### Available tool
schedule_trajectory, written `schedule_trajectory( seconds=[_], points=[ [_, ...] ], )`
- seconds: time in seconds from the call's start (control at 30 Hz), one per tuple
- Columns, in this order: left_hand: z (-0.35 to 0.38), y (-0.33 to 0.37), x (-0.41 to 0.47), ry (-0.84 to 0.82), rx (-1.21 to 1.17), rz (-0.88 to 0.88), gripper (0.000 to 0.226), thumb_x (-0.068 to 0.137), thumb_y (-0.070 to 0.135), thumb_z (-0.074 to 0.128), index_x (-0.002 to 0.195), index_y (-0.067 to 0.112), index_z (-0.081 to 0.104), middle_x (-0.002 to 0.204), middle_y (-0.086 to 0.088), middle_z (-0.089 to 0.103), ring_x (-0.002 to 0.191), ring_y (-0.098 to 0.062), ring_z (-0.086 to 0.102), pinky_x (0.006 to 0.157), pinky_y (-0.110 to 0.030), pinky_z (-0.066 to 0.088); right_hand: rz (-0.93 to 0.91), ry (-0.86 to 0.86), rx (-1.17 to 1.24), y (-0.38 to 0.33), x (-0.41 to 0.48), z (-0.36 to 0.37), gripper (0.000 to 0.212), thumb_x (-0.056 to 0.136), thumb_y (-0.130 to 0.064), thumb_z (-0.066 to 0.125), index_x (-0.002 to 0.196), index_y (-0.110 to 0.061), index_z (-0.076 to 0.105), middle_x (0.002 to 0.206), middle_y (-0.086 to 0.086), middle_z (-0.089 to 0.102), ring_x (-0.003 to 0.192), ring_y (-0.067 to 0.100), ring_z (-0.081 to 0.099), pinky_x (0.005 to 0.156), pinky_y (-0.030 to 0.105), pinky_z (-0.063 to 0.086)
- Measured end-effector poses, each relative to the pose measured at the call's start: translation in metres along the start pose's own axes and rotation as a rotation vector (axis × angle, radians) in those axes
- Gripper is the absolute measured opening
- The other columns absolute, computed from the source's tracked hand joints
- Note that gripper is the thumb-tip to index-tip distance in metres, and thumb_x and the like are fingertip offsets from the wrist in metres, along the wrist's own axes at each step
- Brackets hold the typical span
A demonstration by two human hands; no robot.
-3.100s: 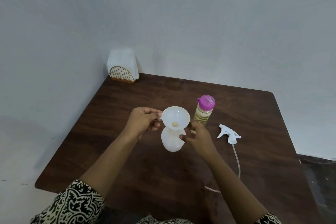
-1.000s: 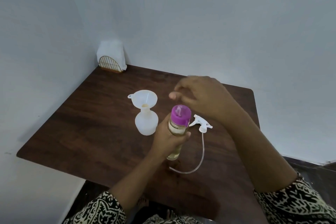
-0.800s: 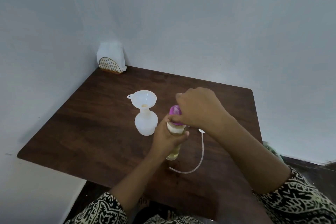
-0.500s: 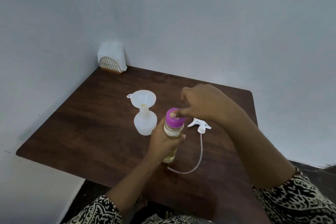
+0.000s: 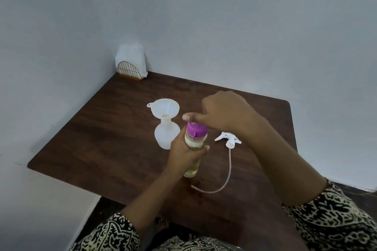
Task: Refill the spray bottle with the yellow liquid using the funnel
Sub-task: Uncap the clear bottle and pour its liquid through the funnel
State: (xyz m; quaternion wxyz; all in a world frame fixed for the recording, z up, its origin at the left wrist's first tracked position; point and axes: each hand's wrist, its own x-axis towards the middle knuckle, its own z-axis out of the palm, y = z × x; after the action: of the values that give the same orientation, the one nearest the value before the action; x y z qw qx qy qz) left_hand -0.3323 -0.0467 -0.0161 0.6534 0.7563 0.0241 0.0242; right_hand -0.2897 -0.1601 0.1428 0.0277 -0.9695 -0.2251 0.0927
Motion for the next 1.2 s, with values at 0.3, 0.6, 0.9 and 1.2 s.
schedule_trajectory(
  seconds=[0.3, 0.6, 0.9, 1.2],
  points=[
    [-0.005, 0.001, 0.002, 0.022, 0.02, 0.041, 0.041, 0.071, -0.004, 0.079, 0.097, 0.021, 0.06, 0.082, 0.007, 0.069, 0.075, -0.001, 0.066, 0.067, -0.015, 0.051, -0.274, -0.286, 0.277, 0.016, 0.003, -0.007, 0.081, 0.077, -0.031, 0.074, 0.143, -0.029, 0.027, 0.137, -0.006, 0.05, 0.113, 0.016, 0.053, 0.092, 0.031, 0.046],
    [-0.008, 0.002, 0.006, 0.029, 0.034, -0.008, 0.046, 0.07, 0.003, 0.081, 0.103, 0.021, 0.056, 0.089, 0.015, 0.065, 0.083, -0.002, 0.063, 0.067, -0.005, 0.047, -0.043, 0.063, -0.192, -0.021, 0.008, 0.022, 0.05, 0.086, -0.065, 0.043, 0.081, -0.015, 0.05, 0.069, -0.003, 0.048, 0.06, 0.013, 0.045, 0.053, 0.024, 0.03],
    [-0.01, 0.0, 0.004, 0.001, 0.029, 0.052, 0.042, 0.061, 0.013, 0.081, 0.095, 0.024, 0.059, 0.084, 0.009, 0.068, 0.075, 0.003, 0.063, 0.071, -0.013, 0.049, -0.288, 0.076, 0.28, 0.023, 0.007, -0.001, 0.049, 0.075, -0.028, 0.074, 0.119, -0.03, 0.051, 0.11, -0.005, 0.051, 0.094, 0.013, 0.05, 0.075, 0.025, 0.039],
    [-0.021, -0.011, -0.005, 0.038, 0.023, 0.028, 0.043, 0.058, 0.02, 0.08, 0.097, 0.021, 0.062, 0.088, 0.008, 0.071, 0.086, -0.005, 0.067, 0.079, -0.021, 0.052, 0.202, 0.165, 1.157, 0.076, 0.034, 0.134, 0.047, 0.066, -0.011, 0.083, 0.104, -0.028, 0.059, 0.106, 0.004, 0.059, 0.086, 0.015, 0.055, 0.073, 0.033, 0.05]
  ],
)
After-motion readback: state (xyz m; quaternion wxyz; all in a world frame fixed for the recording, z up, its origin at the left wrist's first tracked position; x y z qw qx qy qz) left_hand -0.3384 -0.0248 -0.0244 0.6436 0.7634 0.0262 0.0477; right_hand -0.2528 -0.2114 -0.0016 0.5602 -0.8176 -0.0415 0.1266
